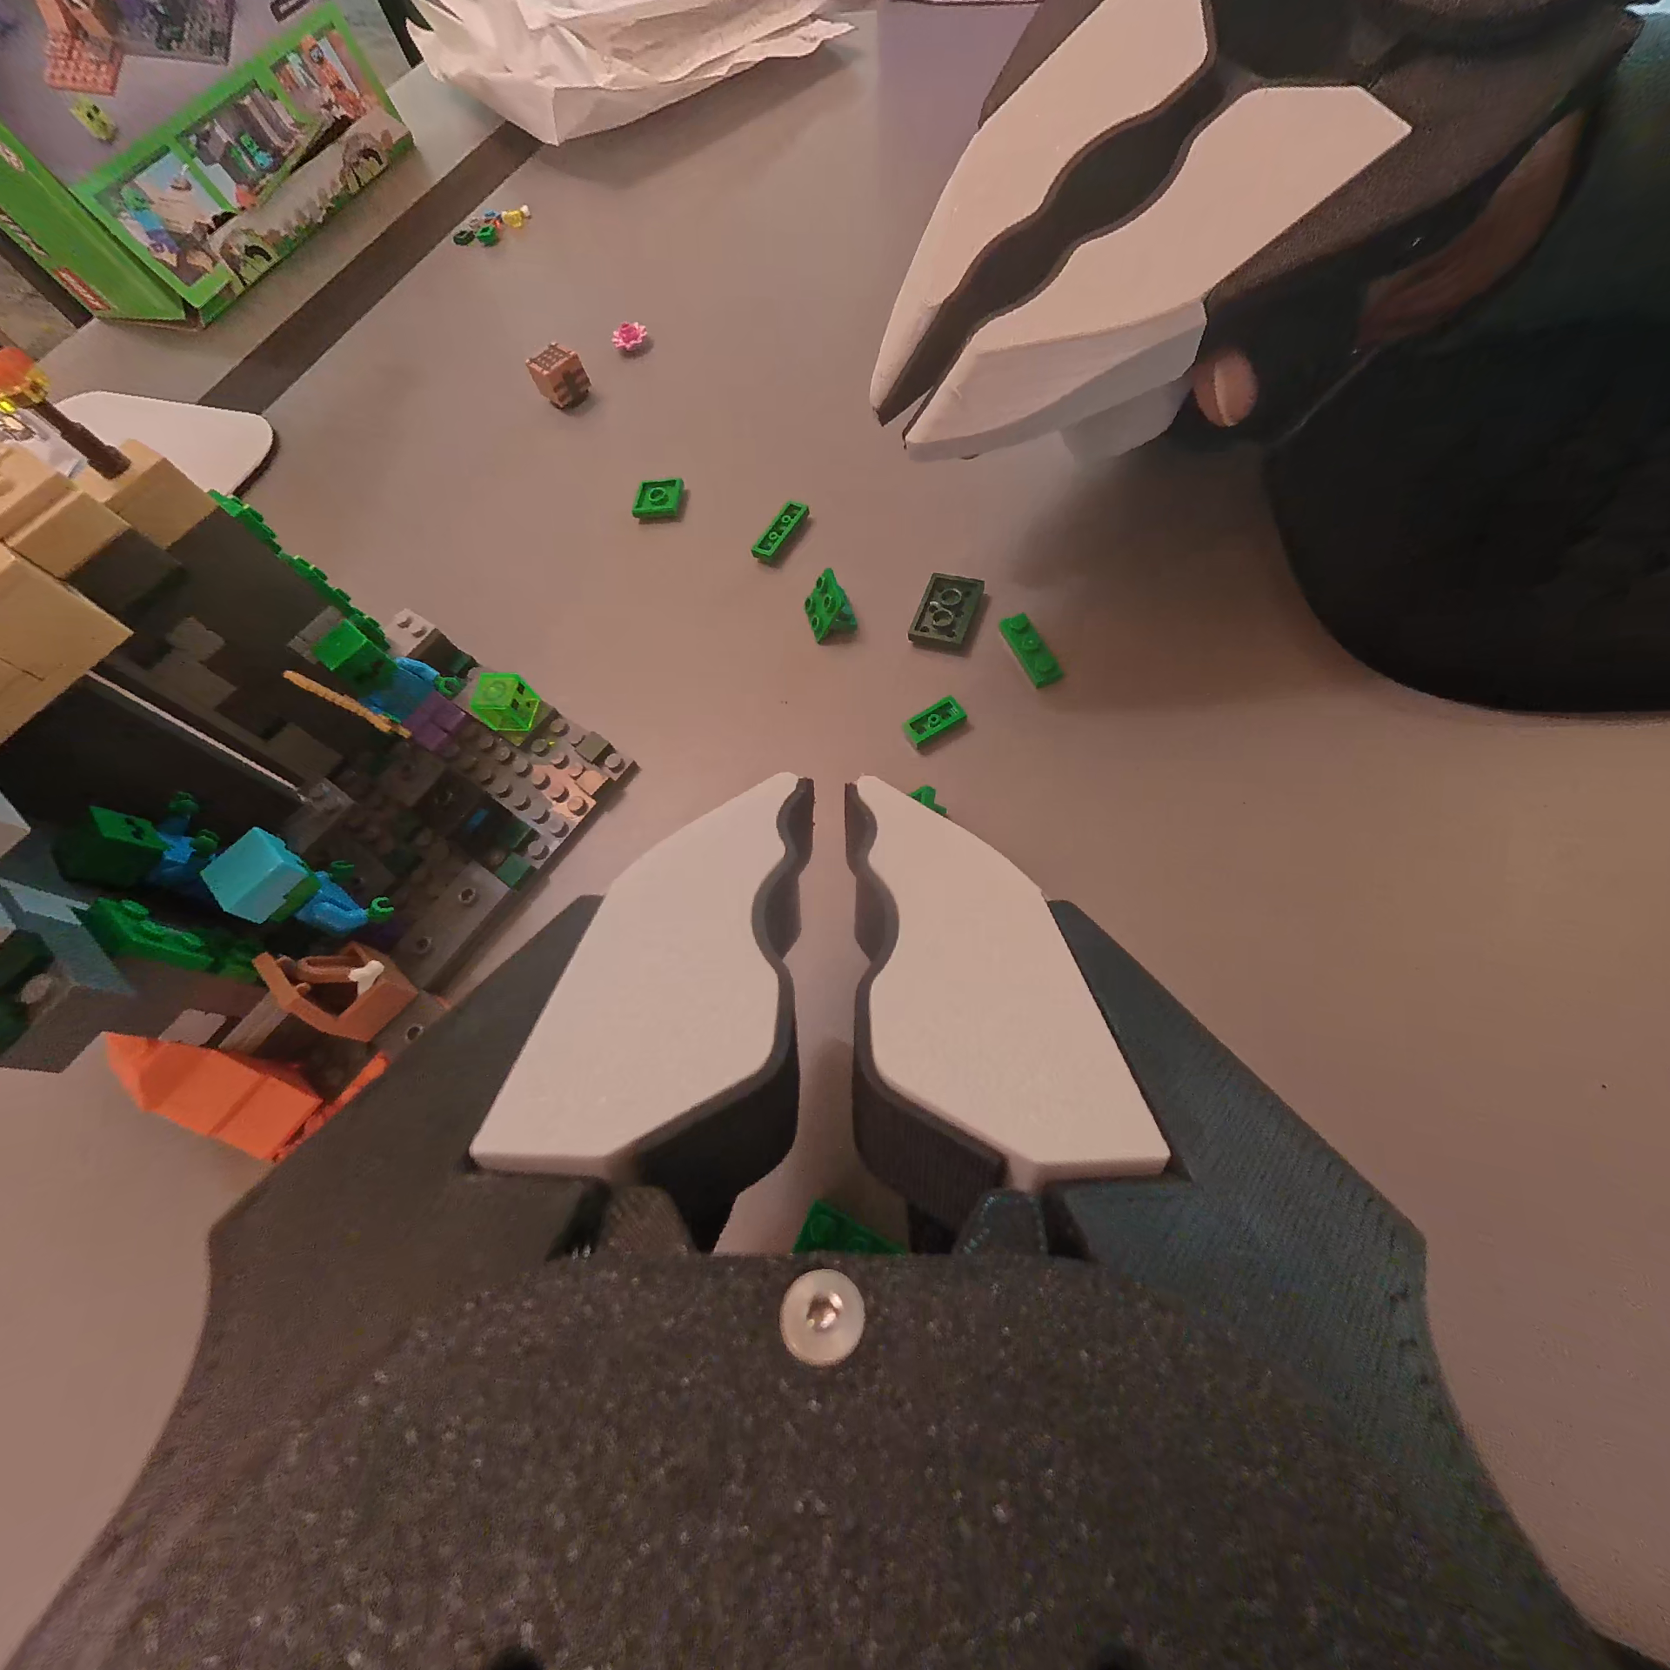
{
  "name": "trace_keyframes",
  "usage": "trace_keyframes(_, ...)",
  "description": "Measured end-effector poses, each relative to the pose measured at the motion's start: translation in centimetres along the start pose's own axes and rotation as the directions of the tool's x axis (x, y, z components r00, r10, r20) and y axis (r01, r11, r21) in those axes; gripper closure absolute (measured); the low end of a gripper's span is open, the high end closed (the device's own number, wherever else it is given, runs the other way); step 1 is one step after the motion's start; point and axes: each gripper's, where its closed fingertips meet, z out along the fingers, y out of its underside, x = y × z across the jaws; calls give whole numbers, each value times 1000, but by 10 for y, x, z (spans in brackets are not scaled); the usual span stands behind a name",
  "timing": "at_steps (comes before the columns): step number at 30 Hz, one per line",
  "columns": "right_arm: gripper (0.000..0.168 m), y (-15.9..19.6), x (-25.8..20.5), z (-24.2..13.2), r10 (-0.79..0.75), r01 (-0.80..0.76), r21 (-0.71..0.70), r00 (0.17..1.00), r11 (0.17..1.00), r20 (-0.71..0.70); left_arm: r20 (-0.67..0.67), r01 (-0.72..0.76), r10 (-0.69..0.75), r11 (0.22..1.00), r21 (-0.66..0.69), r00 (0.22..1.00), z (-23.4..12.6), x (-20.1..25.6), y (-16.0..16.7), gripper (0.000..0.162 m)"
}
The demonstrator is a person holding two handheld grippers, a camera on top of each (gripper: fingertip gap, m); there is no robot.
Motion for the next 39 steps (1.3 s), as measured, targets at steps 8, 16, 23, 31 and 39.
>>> trace_keyframes(8,163,0,1,0,6,-6,3,1000,1000,0,1,5,-5,1000,0,1000,0,-1,0,156)
trace_keyframes(16,162,-3,3,-2,26,-25,22,1000,999,-8,50,31,-35,997,64,998,-6,-11,-8,156)
trace_keyframes(23,162,-2,4,-1,14,-13,9,1000,1000,-17,172,61,-86,988,143,981,-21,-36,-15,158)
trace_keyframes(31,161,-4,8,-2,32,-32,18,999,999,-36,295,102,-153,978,184,943,-39,-68,-14,154)
trace_keyframes(39,162,-3,8,-3,35,-35,15,999,999,-37,156,125,-148,982,145,977,-64,-73,-2,156)
